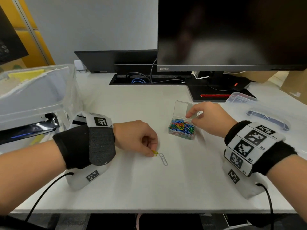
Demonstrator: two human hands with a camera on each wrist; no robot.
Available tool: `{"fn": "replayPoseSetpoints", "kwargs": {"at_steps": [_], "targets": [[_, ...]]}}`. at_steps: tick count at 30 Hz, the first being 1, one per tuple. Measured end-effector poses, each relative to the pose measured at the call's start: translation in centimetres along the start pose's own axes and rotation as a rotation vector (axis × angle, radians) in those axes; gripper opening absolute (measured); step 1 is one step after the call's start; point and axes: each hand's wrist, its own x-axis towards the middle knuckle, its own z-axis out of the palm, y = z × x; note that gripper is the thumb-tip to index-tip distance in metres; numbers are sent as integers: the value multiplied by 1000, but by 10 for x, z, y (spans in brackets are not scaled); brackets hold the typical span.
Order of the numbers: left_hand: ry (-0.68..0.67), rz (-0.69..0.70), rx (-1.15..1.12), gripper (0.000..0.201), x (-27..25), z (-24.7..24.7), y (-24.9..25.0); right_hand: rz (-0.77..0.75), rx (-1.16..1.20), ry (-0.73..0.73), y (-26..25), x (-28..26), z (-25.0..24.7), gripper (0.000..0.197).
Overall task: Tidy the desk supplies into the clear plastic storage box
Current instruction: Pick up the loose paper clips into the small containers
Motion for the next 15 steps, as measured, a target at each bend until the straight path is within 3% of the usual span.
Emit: {"fn": "replayPoseSetpoints", "kwargs": {"at_steps": [3,9,15], "targets": [[25,39,-40,7,3,0,5,9,0,-11,0,0,1,23],[-92,97,-145,30,15,5,19,16,2,-8,-1,0,0,26],[-90,60,-75,15,20,6,20,18,17,-11,-1,0,0,24]]}}
